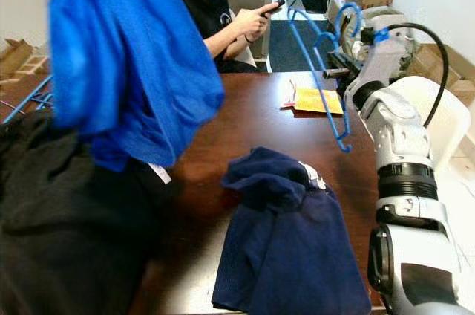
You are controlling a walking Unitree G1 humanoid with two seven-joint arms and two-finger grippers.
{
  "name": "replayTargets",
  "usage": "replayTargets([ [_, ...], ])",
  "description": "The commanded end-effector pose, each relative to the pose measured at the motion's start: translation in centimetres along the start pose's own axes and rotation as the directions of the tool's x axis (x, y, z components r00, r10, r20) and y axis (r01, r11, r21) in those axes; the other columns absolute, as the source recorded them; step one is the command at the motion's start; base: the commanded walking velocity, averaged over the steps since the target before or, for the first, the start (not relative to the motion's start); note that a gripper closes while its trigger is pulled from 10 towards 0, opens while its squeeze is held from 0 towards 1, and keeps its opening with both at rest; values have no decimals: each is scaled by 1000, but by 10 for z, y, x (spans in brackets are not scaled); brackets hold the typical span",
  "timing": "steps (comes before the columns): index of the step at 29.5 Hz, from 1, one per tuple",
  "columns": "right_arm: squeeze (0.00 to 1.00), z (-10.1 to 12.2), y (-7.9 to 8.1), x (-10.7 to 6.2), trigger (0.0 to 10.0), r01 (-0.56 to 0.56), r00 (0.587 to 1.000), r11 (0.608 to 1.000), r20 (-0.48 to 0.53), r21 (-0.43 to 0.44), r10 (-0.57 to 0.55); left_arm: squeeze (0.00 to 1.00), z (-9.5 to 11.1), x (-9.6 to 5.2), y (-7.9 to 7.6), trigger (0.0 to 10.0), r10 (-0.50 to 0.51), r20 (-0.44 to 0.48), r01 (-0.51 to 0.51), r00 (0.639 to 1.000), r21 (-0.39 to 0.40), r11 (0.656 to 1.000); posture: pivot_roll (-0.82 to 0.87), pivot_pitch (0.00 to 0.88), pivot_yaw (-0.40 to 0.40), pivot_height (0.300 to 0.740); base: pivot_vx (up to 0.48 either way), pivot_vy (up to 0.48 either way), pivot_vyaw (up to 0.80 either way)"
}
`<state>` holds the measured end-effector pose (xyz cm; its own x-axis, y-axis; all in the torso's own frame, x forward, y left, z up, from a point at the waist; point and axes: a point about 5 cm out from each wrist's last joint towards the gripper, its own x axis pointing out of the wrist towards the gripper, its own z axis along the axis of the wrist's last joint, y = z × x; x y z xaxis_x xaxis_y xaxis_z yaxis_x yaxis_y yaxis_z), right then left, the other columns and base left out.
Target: Hang hanger
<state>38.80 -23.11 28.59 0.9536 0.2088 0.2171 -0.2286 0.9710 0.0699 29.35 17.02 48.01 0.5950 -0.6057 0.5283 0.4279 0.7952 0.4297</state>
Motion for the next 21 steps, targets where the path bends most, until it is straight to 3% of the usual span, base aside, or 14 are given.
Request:
replayTargets([
  [1, 0, 5, 3, 1, 10000, 8, 998, 999, 56, 34, -10, 0, -23, 1, -20, 10000, -22, -47, 20, 999, -58, 998, 134, 13, 23, 740, 0, 0, 0],
  [4, 0, 3, 7, 2, 10000, 6, 997, 998, 70, 60, -10, 0, -43, 2, -39, 10000, -1, -97, -5, 995, -58, 998, 128, 7, 19, 740, -320, 0, 0],
  [10, 0, 6, 20, 6, 10000, -31, 991, 992, 130, 121, 15, 0, -50, 8, -53, 10000, 16, -74, -27, 997, -148, 989, 122, 10, 16, 740, -480, 0, 0],
  [16, 0, 6, 25, 6, 10000, -48, 987, 988, 156, 147, 24, 0, -48, 7, -54, 10000, 42, -73, -54, 996, -166, 985, 122, 12, 17, 740, -480, 0, 0],
  [21, 0, 11, 24, 6, 10000, -46, 981, 983, 196, 180, 10, 0, -38, 7, -48, 10000, 78, -54, -84, 996, -134, 987, 123, 17, 18, 740, -480, 0, 0],
])
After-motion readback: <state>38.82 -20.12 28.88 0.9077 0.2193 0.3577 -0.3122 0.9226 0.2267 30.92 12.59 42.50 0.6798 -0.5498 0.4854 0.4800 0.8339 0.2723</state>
